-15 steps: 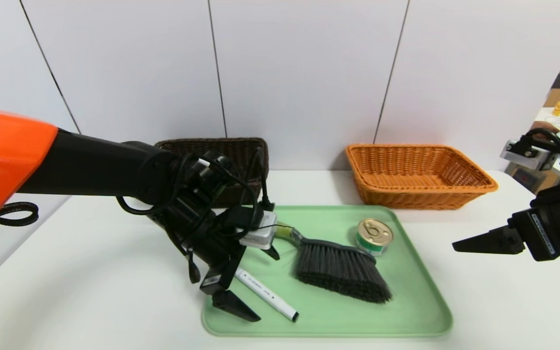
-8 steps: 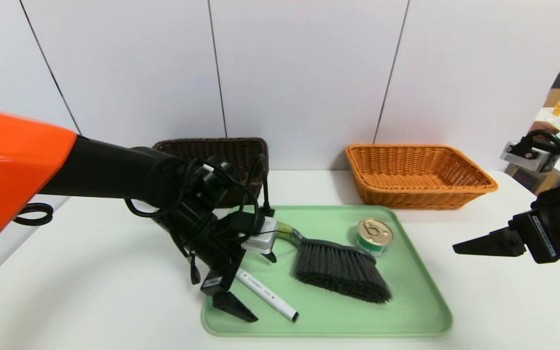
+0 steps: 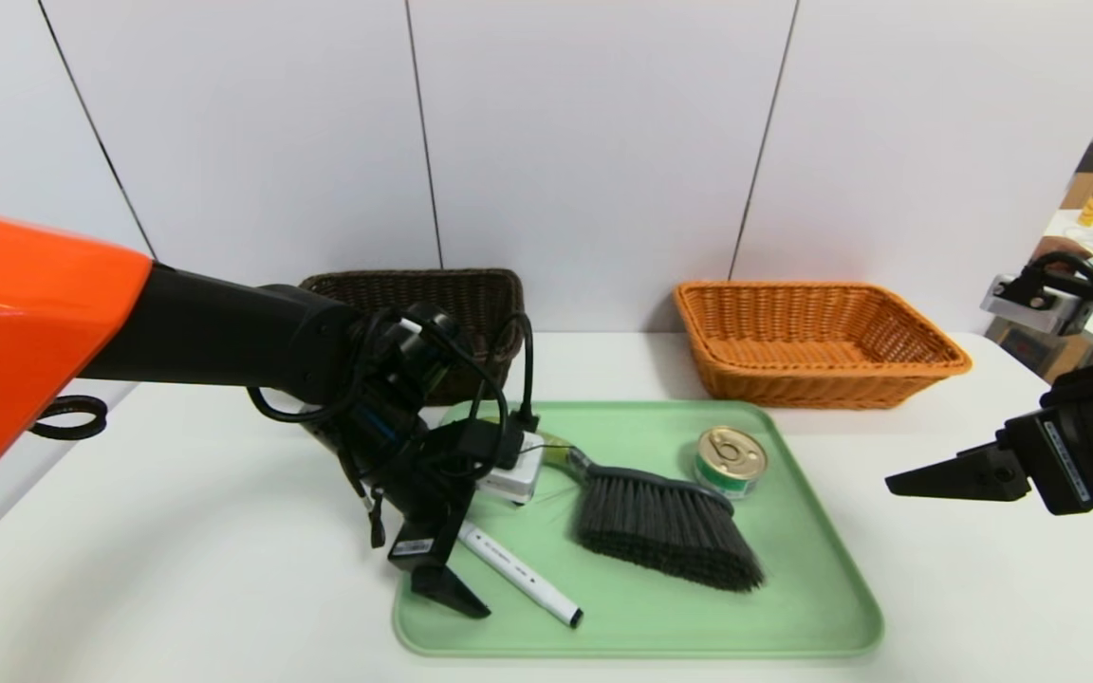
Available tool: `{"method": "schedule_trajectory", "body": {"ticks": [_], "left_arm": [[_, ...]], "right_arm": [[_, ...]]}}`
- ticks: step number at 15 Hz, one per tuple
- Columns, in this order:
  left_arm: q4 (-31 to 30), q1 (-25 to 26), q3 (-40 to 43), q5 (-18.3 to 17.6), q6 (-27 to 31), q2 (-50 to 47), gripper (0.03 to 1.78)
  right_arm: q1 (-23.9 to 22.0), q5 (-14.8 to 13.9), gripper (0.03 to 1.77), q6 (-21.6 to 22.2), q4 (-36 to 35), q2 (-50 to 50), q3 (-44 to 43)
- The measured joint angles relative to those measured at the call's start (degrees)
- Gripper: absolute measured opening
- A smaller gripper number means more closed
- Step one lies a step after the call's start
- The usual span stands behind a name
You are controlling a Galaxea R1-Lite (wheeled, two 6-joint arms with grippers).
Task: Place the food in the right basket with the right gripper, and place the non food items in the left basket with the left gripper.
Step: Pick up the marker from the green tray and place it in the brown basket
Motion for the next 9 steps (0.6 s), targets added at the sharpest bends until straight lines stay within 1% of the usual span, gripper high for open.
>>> {"method": "schedule_trajectory", "body": {"ticks": [3, 4, 7, 8, 9], "left_arm": [[2.6, -0.3, -1.7, 0.2, -0.5, 0.0, 1.69], [4.5, -0.4, -3.1, 0.1, -0.6, 0.1, 1.69], [13.6, -0.9, -9.0, 0.1, -0.7, 1.2, 1.69], [15.3, -1.2, -10.0, 0.1, -0.7, 1.8, 1.69], [15.5, -1.3, -10.5, 0.1, -0.6, 2.2, 1.69]], "right_arm": [[0.0, 0.5, 1.70, 0.0, 0.0, -0.1, 0.0], [0.0, 0.6, 1.70, 0.0, 0.0, -0.1, 0.0], [0.0, 0.7, 1.70, 0.0, 0.0, -0.1, 0.0], [0.0, 0.7, 1.70, 0.0, 0.0, -0.1, 0.0], [0.0, 0.7, 1.70, 0.0, -0.1, -0.1, 0.0]]}}
